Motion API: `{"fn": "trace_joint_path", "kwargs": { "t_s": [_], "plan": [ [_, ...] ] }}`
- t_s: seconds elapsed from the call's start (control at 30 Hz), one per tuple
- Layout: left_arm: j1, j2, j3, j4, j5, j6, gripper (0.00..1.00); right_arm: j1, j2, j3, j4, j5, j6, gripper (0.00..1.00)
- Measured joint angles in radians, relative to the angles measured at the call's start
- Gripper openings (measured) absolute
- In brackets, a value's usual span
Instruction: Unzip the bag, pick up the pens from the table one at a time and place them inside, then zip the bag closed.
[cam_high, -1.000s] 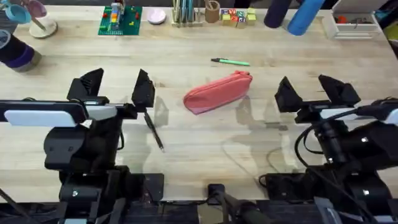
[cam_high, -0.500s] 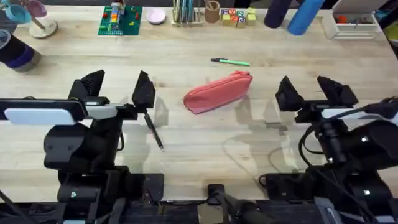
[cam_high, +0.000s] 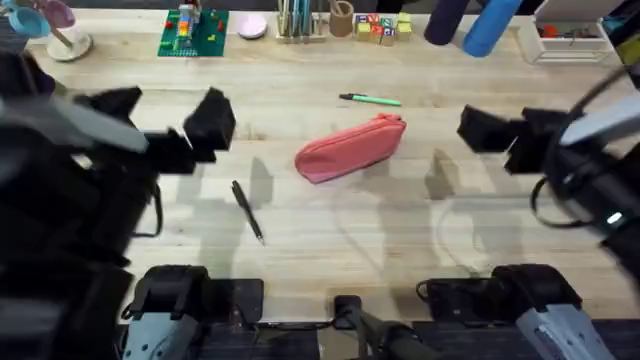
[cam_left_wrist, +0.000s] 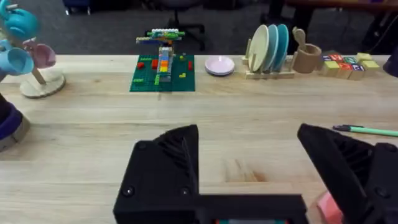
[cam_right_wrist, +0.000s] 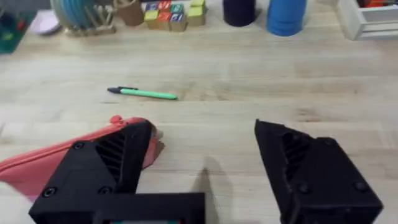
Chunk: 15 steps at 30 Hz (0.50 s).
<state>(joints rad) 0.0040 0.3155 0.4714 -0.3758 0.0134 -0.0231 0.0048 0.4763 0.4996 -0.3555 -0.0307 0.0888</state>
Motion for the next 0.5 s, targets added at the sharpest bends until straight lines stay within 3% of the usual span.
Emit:
{"fn": "trace_joint_path", "kwargs": {
  "t_s": [0.3,0.5],
  "plan": [
    [0.0,0.309,0.355,-0.271,0.029,0.0,0.993,-0.001,0.349,0.47,-0.322,-0.039,-0.045,0.995],
    [0.0,0.474,0.562,-0.439,0.059,0.0,0.993,-0.001,0.48,0.665,-0.495,-0.044,-0.045,0.996]
  ]
}}
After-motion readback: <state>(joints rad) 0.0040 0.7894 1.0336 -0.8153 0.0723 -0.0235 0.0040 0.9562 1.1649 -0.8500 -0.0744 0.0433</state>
